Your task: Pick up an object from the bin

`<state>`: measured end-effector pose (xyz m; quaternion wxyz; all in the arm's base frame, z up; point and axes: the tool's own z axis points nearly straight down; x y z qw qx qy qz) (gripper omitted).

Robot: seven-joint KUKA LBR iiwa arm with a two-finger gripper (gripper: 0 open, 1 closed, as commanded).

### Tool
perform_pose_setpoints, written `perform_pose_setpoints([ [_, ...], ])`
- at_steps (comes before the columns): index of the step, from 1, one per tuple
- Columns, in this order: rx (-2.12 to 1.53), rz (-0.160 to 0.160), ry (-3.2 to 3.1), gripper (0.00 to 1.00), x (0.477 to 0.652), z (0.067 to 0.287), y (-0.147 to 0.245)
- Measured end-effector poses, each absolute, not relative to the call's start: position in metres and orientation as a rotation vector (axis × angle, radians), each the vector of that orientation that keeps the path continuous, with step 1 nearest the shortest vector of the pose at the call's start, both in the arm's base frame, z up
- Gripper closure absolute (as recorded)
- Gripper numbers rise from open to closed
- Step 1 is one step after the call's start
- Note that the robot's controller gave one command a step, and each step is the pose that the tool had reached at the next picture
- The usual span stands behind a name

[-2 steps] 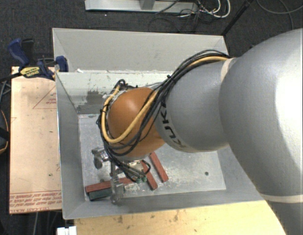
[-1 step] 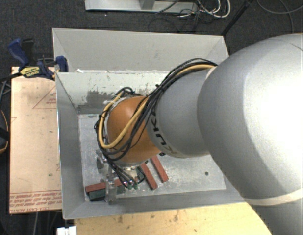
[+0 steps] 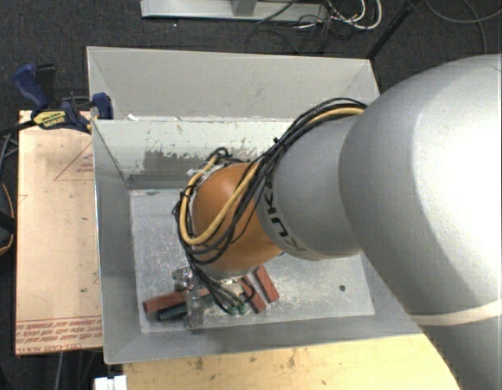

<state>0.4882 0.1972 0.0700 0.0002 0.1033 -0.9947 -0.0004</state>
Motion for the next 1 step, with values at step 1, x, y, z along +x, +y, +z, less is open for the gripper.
perform_pose_setpoints([
  [1, 0.324, -0.001, -3.125, 1.00, 0.4882, 0.0700, 0.1972],
])
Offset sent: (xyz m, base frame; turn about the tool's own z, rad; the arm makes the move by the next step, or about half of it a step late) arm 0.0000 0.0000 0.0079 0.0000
